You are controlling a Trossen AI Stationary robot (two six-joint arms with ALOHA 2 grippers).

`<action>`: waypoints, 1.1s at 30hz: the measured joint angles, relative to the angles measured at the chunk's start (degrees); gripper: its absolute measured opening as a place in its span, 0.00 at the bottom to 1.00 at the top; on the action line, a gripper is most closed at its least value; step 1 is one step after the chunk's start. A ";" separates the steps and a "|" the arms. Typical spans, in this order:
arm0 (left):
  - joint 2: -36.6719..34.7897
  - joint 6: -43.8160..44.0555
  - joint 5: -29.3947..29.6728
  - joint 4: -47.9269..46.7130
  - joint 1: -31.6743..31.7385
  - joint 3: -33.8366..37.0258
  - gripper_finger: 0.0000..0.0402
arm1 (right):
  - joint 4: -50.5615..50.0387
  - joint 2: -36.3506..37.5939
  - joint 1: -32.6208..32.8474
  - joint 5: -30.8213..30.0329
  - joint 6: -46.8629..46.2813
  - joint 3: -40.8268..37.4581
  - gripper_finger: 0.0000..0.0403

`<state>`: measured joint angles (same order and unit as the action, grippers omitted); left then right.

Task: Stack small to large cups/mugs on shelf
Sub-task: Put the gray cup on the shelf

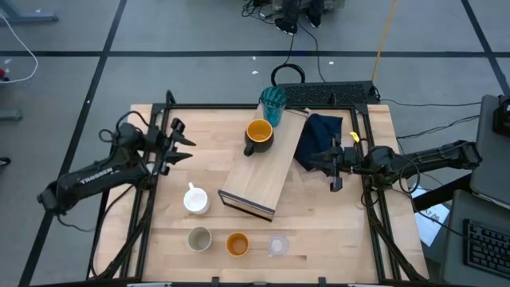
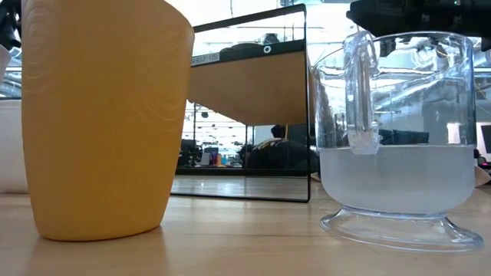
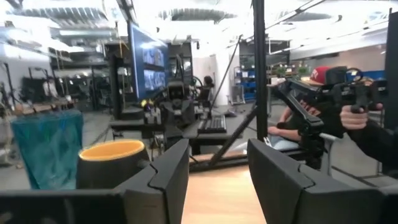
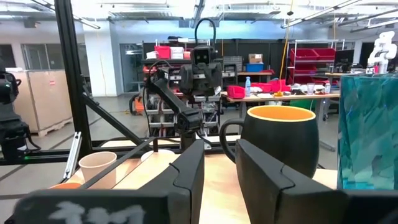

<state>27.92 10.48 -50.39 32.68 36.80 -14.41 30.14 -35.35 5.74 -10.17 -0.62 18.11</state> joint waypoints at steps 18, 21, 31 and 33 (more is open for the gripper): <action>0.00 -1.82 3.76 -1.77 -7.76 -0.02 0.41 | -0.03 0.00 0.00 0.00 -0.20 0.00 0.21; 0.00 -1.58 4.41 -3.88 -8.68 -0.02 0.41 | -0.05 -0.02 0.00 0.00 -0.20 0.00 0.21; -2.11 -7.71 14.53 -24.35 -19.48 -8.95 0.41 | -0.09 -0.02 0.00 0.00 -0.69 0.00 0.21; -2.26 -10.11 20.97 -33.38 -23.64 -12.81 0.41 | -0.28 -0.02 0.00 0.00 -0.70 0.00 0.21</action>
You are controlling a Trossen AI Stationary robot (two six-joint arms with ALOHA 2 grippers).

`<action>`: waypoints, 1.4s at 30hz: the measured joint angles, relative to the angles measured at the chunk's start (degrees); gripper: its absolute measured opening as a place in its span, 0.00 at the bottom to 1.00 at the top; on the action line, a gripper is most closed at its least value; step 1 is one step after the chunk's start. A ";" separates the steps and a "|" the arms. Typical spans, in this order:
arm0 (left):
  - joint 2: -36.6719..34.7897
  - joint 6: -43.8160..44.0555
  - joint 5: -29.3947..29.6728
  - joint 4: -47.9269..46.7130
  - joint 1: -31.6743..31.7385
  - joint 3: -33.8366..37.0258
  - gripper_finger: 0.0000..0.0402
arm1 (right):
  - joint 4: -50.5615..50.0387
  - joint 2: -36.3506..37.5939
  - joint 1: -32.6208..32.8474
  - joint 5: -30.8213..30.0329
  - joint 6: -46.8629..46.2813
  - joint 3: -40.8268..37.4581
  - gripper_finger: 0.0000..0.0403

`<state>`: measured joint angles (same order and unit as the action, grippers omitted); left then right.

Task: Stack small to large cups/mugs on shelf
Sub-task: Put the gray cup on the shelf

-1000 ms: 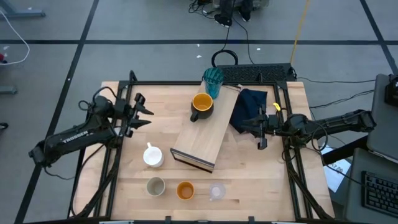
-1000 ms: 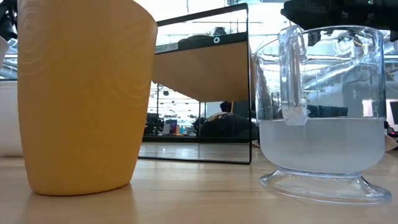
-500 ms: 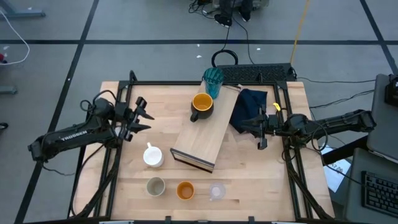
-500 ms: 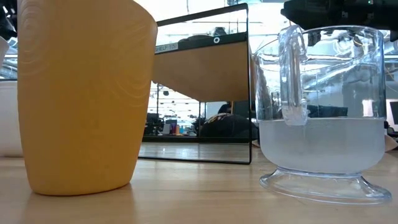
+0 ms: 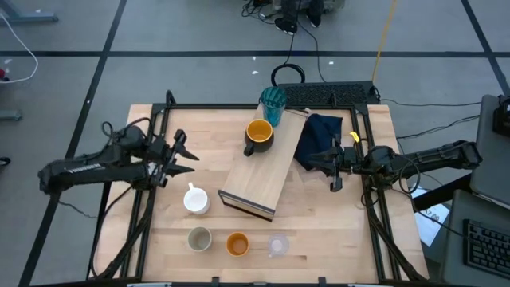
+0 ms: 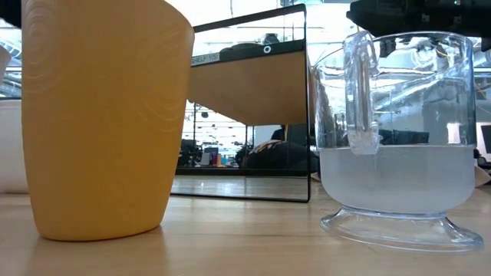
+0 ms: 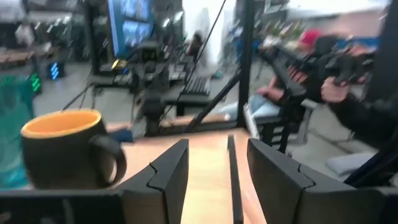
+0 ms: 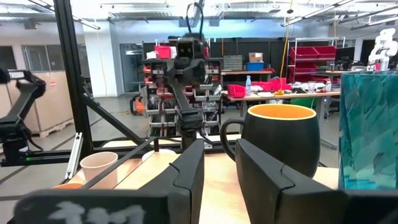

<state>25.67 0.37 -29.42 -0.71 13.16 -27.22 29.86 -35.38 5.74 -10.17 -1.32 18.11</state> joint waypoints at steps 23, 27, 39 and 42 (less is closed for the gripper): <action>12.94 5.30 54.30 1.54 -54.96 -4.50 0.41 | -0.18 0.00 0.00 0.00 -1.11 0.00 0.21; 15.96 7.32 60.91 2.61 -60.33 -4.53 0.41 | -0.17 -0.01 0.00 0.00 -1.09 0.00 0.21; 23.30 13.55 66.00 8.83 -68.80 -4.53 0.41 | -0.19 0.00 0.00 0.00 -1.05 0.00 0.21; 24.75 16.08 65.99 8.66 -69.83 -4.53 0.41 | -0.19 -0.01 0.00 0.00 -1.05 0.00 0.21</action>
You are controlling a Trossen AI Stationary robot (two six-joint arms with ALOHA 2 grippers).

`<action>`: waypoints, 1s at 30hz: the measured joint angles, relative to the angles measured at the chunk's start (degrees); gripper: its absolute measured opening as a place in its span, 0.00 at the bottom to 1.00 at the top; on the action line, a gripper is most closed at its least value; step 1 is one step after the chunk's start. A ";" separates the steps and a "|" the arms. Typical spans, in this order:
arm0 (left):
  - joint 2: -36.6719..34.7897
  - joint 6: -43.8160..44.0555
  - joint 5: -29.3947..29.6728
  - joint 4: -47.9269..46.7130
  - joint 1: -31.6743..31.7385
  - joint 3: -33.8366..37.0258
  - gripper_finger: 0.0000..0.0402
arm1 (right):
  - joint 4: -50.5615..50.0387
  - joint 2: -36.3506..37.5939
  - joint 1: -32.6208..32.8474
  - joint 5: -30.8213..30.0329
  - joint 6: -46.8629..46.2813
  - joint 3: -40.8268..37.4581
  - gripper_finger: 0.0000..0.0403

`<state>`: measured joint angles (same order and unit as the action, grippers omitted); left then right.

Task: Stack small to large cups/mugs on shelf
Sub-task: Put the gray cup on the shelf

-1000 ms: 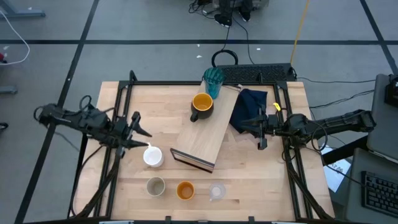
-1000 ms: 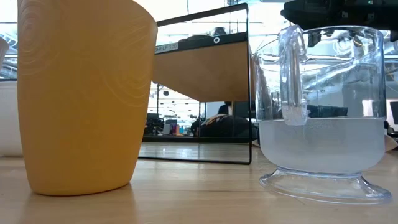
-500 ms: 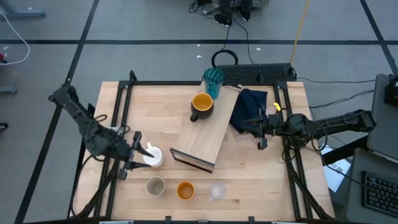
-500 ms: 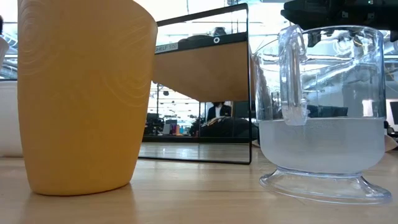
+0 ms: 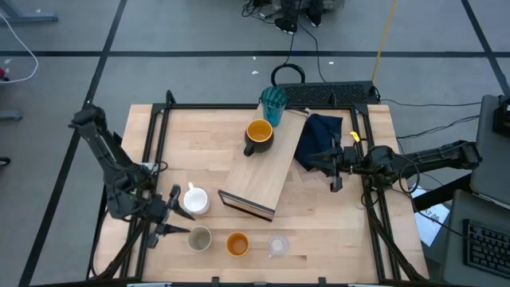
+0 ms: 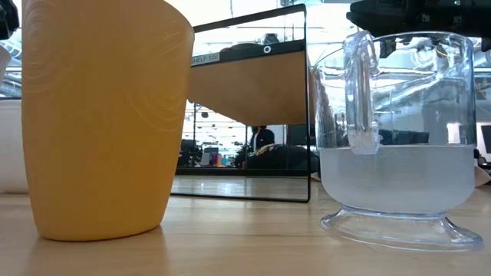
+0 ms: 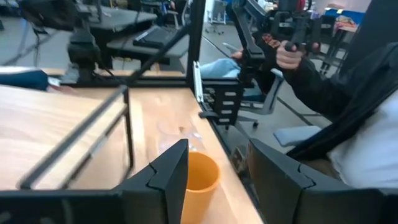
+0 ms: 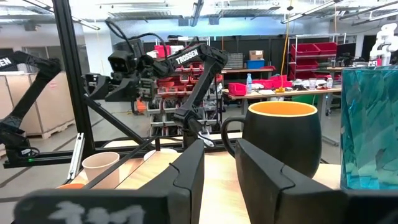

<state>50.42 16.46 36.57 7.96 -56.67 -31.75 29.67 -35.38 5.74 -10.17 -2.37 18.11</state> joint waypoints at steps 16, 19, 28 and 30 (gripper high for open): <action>7.09 17.37 -0.52 -0.43 -4.17 0.02 0.41 | 0.00 -0.02 0.00 0.00 0.22 0.00 0.21; 8.18 20.25 -0.56 -0.49 -4.17 0.02 0.41 | 0.00 -0.06 0.00 0.00 0.22 0.00 0.21; 10.32 27.10 -0.52 -2.46 -4.12 0.04 0.41 | 0.00 -0.24 0.00 0.00 0.62 0.00 0.21; 10.33 28.88 -0.48 -4.43 -4.08 0.04 0.41 | -0.04 -0.47 0.00 0.00 1.01 0.00 0.21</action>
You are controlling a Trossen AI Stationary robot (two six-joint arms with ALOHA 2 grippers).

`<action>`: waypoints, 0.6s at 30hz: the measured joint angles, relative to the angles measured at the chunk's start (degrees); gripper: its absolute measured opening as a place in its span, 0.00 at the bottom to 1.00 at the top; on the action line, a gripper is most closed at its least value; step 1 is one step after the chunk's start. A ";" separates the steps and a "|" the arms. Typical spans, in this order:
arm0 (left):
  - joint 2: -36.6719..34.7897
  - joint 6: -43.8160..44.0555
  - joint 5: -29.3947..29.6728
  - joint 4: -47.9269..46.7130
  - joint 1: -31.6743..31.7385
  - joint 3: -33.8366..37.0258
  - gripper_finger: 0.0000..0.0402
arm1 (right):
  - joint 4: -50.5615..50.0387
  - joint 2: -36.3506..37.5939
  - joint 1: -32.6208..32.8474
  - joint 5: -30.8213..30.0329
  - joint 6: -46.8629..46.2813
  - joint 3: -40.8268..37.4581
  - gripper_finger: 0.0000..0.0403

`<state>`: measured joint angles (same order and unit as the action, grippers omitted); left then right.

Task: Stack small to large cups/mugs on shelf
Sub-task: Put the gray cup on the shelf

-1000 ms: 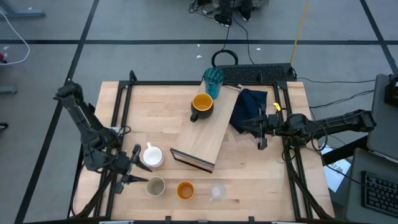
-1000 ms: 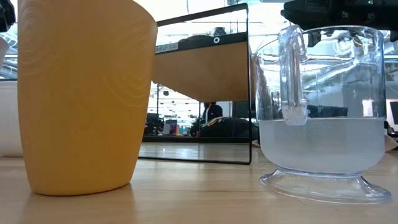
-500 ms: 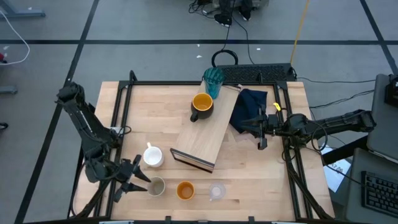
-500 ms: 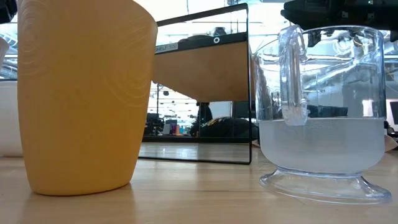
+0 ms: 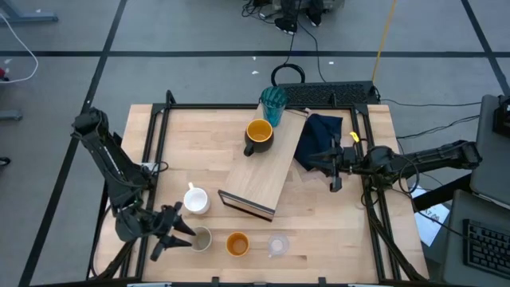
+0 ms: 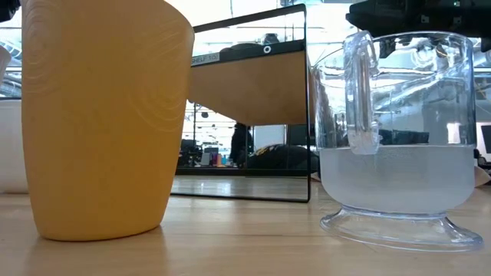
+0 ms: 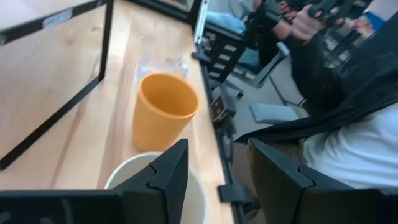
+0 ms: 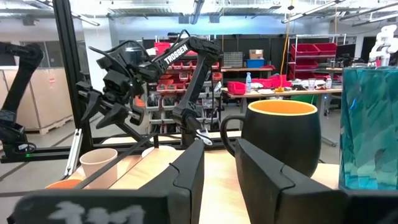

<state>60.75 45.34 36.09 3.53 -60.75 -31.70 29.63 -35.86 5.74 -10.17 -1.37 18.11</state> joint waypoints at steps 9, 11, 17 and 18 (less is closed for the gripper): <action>-0.07 5.96 -0.93 -6.66 2.86 0.00 0.41 | 0.00 -1.16 0.00 0.00 0.13 0.00 0.21; -0.15 6.44 -2.26 -6.93 3.65 0.00 0.41 | 0.04 -1.18 0.00 0.00 0.13 0.00 0.21; -0.17 9.18 -6.90 -9.16 5.62 0.00 0.41 | 0.02 -1.20 0.00 0.00 0.55 0.00 0.21; -0.17 9.95 -7.93 -9.89 5.90 0.00 0.41 | 0.02 -1.20 0.00 0.00 0.55 0.00 0.21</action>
<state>60.58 55.29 28.16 -6.36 -54.85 -31.70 29.65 -37.06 5.74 -10.17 -0.82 18.11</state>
